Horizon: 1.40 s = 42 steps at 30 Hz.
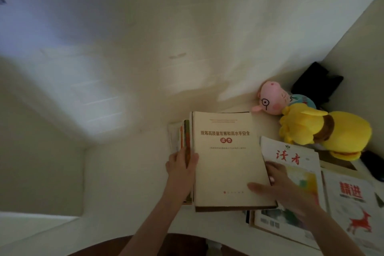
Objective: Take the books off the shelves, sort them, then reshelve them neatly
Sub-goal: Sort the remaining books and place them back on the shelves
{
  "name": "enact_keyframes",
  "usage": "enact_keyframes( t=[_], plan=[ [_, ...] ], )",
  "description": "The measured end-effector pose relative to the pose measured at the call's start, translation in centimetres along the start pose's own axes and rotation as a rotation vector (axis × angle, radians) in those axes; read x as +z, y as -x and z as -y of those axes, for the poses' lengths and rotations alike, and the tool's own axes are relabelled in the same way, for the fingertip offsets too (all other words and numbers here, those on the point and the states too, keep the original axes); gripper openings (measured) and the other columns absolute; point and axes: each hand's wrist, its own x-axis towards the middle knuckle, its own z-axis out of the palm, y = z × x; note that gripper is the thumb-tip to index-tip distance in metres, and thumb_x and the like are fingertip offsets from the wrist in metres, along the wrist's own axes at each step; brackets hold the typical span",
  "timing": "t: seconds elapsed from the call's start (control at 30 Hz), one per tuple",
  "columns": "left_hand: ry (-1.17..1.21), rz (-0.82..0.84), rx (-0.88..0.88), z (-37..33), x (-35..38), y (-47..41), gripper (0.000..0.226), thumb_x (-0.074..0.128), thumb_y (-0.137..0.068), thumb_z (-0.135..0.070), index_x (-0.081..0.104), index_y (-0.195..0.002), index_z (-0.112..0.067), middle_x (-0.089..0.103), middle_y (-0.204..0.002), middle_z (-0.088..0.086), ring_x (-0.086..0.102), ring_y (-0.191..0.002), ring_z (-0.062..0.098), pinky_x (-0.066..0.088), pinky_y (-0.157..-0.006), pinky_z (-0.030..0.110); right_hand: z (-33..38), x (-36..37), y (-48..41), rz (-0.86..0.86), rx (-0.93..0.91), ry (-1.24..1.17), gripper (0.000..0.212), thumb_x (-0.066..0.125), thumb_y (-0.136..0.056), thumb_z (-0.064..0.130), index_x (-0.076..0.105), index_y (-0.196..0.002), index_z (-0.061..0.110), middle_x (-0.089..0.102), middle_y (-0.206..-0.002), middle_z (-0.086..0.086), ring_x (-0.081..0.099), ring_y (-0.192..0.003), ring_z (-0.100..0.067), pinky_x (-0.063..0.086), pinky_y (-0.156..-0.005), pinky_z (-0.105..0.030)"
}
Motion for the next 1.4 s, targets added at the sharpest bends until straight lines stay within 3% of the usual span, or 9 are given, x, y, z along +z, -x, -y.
enact_keyframes(
  t=[0.1,0.2,0.27,0.43,0.7,0.87,1.03,1.3,1.4],
  plan=[
    [0.248,0.085,0.015,0.2,0.5,-0.2,0.059,0.029,-0.095,-0.052,0.028,-0.148,-0.026,0.038,-0.144,-0.003,0.035,-0.136,0.017,0.027,-0.113,0.034,0.7,0.2,0.2,0.118,0.008,-0.305,0.039,0.07,-0.078,0.02,0.053,-0.111,0.034,0.068,-0.107,0.001,0.069,-0.091,-0.022,0.058,-0.076,-0.04],
    [0.364,0.068,-0.028,1.4,0.5,-0.3,0.052,0.023,-0.096,-0.052,0.036,-0.143,-0.032,0.053,-0.128,-0.007,0.052,-0.119,0.01,0.042,-0.093,0.02,1.1,0.5,-0.5,0.004,-0.029,-0.437,0.028,0.058,-0.083,0.034,0.053,-0.109,0.043,0.071,-0.102,0.004,0.07,-0.09,-0.022,0.057,-0.073,-0.042],
    [0.414,0.066,-0.043,2.3,0.3,-0.5,0.047,0.027,-0.098,-0.046,0.034,-0.144,-0.034,0.051,-0.131,-0.009,0.051,-0.117,0.005,0.041,-0.089,0.014,1.4,1.1,-1.1,-0.049,-0.02,-0.415,0.021,0.058,-0.086,0.033,0.055,-0.106,0.042,0.071,-0.101,0.002,0.07,-0.089,-0.025,0.057,-0.074,-0.045],
    [0.426,0.1,0.01,4.1,0.1,-0.6,0.049,0.04,-0.101,-0.021,0.024,-0.143,-0.04,0.03,-0.15,-0.012,0.031,-0.137,0.006,0.027,-0.115,0.033,1.2,1.4,-2.0,-0.082,0.014,-0.406,0.045,0.067,-0.078,0.029,0.055,-0.122,0.028,0.07,-0.107,-0.007,0.07,-0.089,-0.033,0.057,-0.076,-0.055],
    [0.463,0.121,0.027,6.7,1.1,-0.7,0.061,0.048,-0.086,-0.039,0.02,-0.14,-0.043,0.03,-0.148,-0.017,0.035,-0.13,-0.007,0.033,-0.099,0.004,0.7,0.3,-3.0,-0.054,0.12,-0.485,0.03,0.064,-0.079,0.016,0.064,-0.108,0.023,0.075,-0.093,-0.01,0.071,-0.079,-0.036,0.057,-0.064,-0.045],
    [0.518,0.173,0.011,7.4,0.9,-0.9,0.061,0.05,-0.083,-0.042,0.021,-0.136,-0.049,0.034,-0.143,-0.02,0.038,-0.131,-0.001,0.038,-0.1,0.01,1.1,-0.1,-3.4,-0.003,0.189,-0.514,0.031,0.061,-0.076,0.014,0.063,-0.106,0.019,0.074,-0.089,-0.015,0.072,-0.067,-0.033,0.057,-0.051,-0.043],
    [0.546,0.232,-0.011,7.6,-0.1,-1.1,0.061,0.056,-0.085,-0.035,0.027,-0.137,-0.045,0.041,-0.137,-0.021,0.046,-0.112,-0.02,0.044,-0.081,0.005,1.3,0.3,-3.3,-0.03,0.225,-0.49,0.02,0.057,-0.085,0.011,0.062,-0.102,0.019,0.075,-0.08,-0.011,0.071,-0.06,-0.03,0.056,-0.046,-0.04],
    [0.549,0.321,-0.063,7.6,-0.1,-0.7,0.052,0.048,-0.083,-0.049,0.017,-0.123,-0.059,0.028,-0.124,-0.042,0.036,-0.104,-0.034,0.037,-0.085,-0.002,2.0,0.3,-3.2,-0.027,0.244,-0.417,0.066,0.079,-0.058,0.035,0.061,-0.119,0.018,0.075,-0.078,-0.007,0.069,-0.07,-0.037,0.055,-0.044,-0.036],
    [0.574,0.332,-0.08,7.4,-0.3,-0.9,0.057,0.049,-0.081,-0.047,0.015,-0.126,-0.055,0.03,-0.12,-0.041,0.038,-0.099,-0.036,0.037,-0.08,-0.002,1.8,0.2,-3.5,-0.012,0.243,-0.419,0.068,0.078,-0.055,0.029,0.06,-0.12,0.014,0.075,-0.078,-0.008,0.071,-0.061,-0.031,0.054,-0.043,-0.036]
  ],
)
